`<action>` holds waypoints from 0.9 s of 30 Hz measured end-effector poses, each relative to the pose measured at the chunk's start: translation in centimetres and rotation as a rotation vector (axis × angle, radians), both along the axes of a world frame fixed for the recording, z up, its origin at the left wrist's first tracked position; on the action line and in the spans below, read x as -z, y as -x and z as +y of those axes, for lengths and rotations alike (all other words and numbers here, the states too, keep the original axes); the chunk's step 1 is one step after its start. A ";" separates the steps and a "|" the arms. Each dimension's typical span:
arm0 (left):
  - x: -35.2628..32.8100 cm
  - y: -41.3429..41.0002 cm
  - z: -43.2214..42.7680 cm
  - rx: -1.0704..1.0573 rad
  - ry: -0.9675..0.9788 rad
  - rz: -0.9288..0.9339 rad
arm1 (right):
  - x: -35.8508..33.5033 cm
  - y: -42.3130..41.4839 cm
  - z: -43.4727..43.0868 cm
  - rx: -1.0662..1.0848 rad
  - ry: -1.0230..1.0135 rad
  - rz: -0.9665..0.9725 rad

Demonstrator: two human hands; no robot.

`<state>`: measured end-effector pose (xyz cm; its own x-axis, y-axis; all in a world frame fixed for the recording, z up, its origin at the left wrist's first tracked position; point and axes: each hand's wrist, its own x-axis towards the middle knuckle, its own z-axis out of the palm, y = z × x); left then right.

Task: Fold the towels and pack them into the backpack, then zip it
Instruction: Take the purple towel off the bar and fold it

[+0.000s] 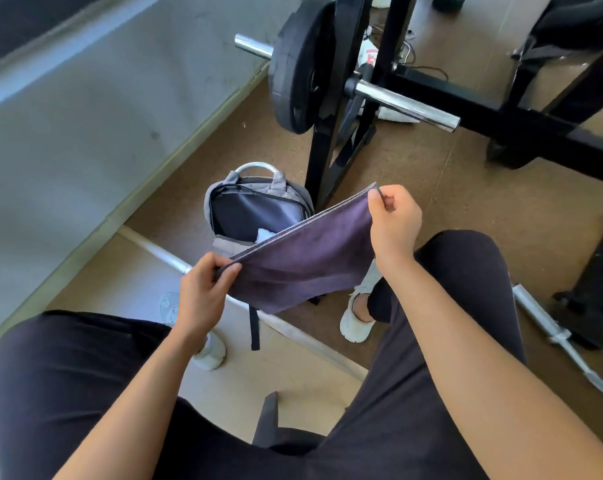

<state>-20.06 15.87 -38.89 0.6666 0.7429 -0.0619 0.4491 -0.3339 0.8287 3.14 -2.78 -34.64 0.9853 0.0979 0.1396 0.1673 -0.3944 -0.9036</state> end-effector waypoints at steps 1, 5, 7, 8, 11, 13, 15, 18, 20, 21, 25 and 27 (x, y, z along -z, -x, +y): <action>-0.4 0.1 0.3 -0.059 -0.011 -0.027 | 0.3 0.0 0.0 -0.013 0.024 0.023; -1.5 0.6 1.4 -0.249 -0.059 -0.082 | 0.8 0.6 0.3 -0.106 0.070 0.099; -1.9 0.9 1.7 -0.272 -0.056 -0.136 | 0.7 0.8 0.4 -0.145 0.116 0.137; -1.8 1.1 2.0 -0.263 -0.026 -0.179 | 0.8 0.9 0.4 -0.163 0.132 0.149; -1.0 2.2 3.1 -0.227 0.055 -0.195 | 0.5 1.2 0.2 -0.202 0.127 0.144; -0.8 2.8 3.9 -0.217 0.040 -0.213 | 0.2 1.1 -0.1 -0.278 0.101 0.153; -1.5 3.2 4.1 -0.260 0.039 -0.291 | -0.3 0.6 -0.8 -0.424 0.027 0.197; -2.5 3.7 4.7 -0.362 0.032 -0.428 | -0.7 0.2 -1.8 -0.631 -0.125 0.308; -2.0 3.8 5.2 -0.353 0.038 -0.381 | -0.3 0.3 -1.8 -0.631 -0.089 0.333; -1.4 3.7 5.4 -0.329 0.059 -0.322 | 0.2 0.4 -1.5 -0.569 -0.020 0.287; -0.4 3.0 4.5 -0.333 0.091 -0.227 | 1.7 0.6 -0.5 -0.407 0.106 0.132; -0.7 2.9 4.2 -0.319 0.062 -0.253 | 1.6 0.5 -0.5 -0.452 0.146 0.133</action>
<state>-22.96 20.11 -38.17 0.4036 0.9147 0.0230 0.3017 -0.1567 0.9404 2.65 -3.26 -36.29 0.8482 0.5288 -0.0316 0.2376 -0.4330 -0.8695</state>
